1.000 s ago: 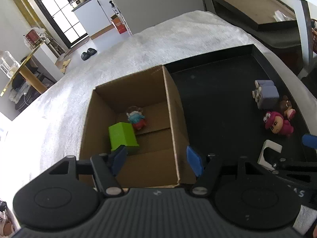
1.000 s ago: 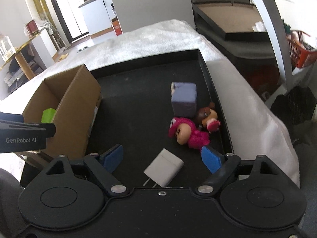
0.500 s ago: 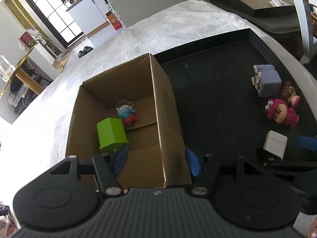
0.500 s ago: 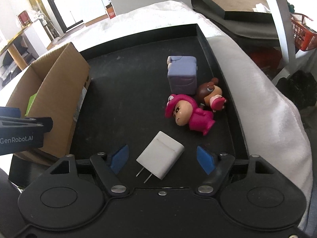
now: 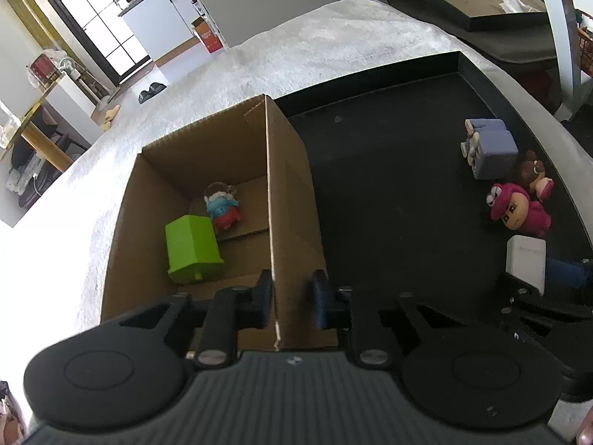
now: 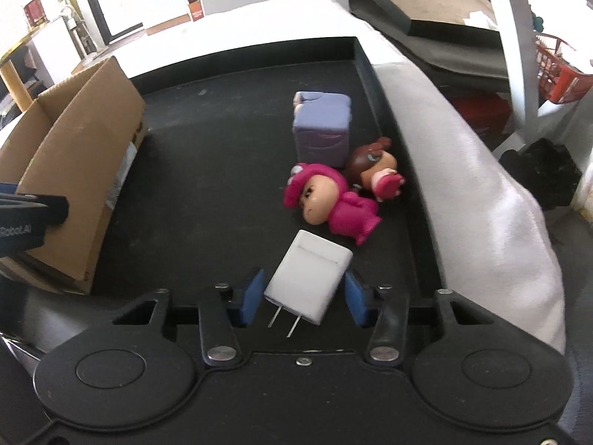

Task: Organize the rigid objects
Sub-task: 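Close the right gripper on the white plug charger and lift it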

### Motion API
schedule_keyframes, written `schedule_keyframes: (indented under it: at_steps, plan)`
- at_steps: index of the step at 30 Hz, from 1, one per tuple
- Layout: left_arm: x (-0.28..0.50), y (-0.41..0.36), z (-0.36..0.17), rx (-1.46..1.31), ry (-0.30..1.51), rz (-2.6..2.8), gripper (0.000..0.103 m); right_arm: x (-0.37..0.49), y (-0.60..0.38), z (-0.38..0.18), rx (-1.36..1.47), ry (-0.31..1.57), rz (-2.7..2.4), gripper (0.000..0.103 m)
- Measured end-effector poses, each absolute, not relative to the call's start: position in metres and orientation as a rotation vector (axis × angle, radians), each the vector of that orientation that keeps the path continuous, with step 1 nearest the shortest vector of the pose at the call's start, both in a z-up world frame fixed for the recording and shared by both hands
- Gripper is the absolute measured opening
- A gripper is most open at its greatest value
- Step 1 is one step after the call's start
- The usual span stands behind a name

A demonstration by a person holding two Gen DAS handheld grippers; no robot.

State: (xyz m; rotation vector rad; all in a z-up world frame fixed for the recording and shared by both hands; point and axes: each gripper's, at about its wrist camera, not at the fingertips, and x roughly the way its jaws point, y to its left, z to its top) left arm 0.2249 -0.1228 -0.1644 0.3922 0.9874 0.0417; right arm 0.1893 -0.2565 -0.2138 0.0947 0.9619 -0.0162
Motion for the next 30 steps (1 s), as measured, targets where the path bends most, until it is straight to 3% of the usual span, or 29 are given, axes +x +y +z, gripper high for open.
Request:
schedule_keyframes:
  at_steps: [15, 19, 30]
  plan:
    - [0.226, -0.124, -0.164, 0.399, 0.981, 0.043, 0.019, 0.193, -0.255, -0.221, 0.052, 0.978, -0.051, 0.047]
    - [0.225, -0.123, -0.163, 0.398, 0.984, 0.042, 0.019, 0.193, -0.256, -0.220, 0.055, 0.972, -0.036, 0.040]
    - [0.221, -0.114, -0.146, 0.352, 1.003, 0.025, 0.025, 0.189, -0.254, -0.199, 0.034, 0.918, -0.040, 0.038]
